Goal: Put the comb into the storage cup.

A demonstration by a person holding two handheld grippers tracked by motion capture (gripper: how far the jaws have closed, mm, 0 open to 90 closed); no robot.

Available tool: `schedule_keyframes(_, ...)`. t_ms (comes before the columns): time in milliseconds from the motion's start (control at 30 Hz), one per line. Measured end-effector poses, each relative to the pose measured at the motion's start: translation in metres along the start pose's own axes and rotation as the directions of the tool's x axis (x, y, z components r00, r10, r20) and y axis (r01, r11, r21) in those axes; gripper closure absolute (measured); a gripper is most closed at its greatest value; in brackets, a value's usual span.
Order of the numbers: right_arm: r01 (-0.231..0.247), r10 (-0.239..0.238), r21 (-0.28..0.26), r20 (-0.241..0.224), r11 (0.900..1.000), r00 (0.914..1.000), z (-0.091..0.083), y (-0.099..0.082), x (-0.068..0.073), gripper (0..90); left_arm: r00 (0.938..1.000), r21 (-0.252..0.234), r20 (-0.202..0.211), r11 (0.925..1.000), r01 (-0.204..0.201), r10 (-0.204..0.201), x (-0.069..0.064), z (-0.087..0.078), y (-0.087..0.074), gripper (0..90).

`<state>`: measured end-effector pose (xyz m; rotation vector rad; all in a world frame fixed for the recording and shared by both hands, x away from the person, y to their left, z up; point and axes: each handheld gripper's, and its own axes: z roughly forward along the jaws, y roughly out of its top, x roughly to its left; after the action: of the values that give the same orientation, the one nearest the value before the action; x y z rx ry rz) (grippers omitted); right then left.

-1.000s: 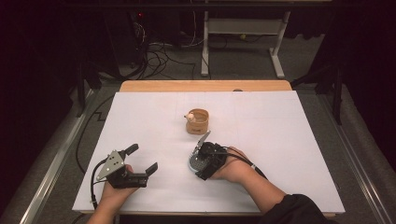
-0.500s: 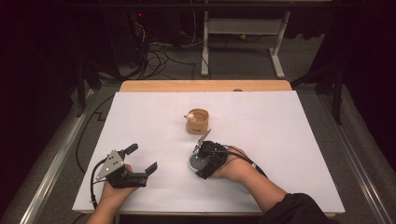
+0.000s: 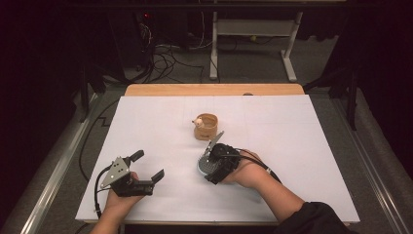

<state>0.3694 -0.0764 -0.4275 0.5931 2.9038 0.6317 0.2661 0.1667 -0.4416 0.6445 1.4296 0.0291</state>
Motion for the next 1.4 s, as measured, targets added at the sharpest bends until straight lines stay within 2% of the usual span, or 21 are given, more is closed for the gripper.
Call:
schedule_keyframes(533,-0.006,0.007,-0.053,0.022,0.9986,0.9997,-0.027,0.0,-0.004,21.0,1.0,-0.001,0.001,1.0,-0.001,0.001,0.0,0.0,0.0,0.2)
schedule_keyframes(933,-0.011,0.013,-0.039,0.049,0.9992,0.9987,-0.043,-0.004,-0.008,20.9,1.0,-0.002,0.002,1.0,-0.003,0.003,0.0,0.0,0.0,0.1)
schedule_keyframes(1400,-0.005,0.008,-0.038,0.073,0.9993,0.9973,-0.051,-0.005,-0.013,21.0,1.0,0.0,0.001,1.0,-0.001,0.001,0.0,0.0,0.0,0.1)
